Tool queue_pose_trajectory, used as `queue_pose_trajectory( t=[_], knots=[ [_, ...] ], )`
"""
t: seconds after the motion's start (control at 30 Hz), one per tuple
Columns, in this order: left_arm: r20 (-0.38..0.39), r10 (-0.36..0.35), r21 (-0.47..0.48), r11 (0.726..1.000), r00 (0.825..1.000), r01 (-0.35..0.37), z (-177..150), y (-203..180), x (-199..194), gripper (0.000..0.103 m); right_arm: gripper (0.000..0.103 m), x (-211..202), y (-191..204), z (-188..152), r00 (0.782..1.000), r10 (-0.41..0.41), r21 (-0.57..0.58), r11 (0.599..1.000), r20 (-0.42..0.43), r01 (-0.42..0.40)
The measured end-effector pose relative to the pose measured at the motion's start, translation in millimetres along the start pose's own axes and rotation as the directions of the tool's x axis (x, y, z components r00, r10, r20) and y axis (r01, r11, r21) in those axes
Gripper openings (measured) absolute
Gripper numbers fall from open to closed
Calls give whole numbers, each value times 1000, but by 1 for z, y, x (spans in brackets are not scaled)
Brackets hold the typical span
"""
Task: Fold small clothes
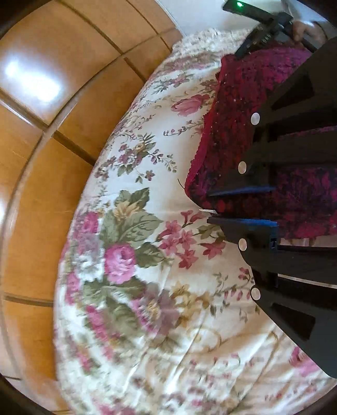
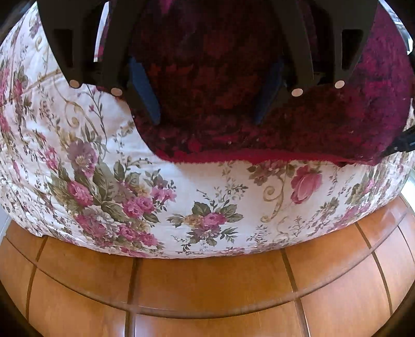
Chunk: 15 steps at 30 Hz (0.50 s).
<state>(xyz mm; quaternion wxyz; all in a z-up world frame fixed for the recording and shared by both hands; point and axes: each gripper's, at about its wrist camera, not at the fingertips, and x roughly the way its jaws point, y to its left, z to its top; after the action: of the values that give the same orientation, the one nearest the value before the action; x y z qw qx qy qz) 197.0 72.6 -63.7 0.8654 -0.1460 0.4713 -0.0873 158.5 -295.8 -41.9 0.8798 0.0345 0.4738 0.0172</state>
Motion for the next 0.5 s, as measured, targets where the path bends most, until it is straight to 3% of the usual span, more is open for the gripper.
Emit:
queue_pose_trajectory(
  t=[0.13, 0.3, 0.5],
  knots=[
    [82, 66, 35, 997, 994, -69, -10, -14, -28, 33, 73, -2, 0, -4, 1000, 2, -4, 1000, 19, -2],
    [176, 112, 72, 989, 978, -126, -25, -23, -64, 33, 73, -4, 2, -6, 999, -2, -2, 1000, 34, 2],
    [197, 125, 85, 986, 972, -144, -43, -26, -81, 33, 74, -5, 2, -7, 999, 2, 3, 1000, 45, -2]
  ],
)
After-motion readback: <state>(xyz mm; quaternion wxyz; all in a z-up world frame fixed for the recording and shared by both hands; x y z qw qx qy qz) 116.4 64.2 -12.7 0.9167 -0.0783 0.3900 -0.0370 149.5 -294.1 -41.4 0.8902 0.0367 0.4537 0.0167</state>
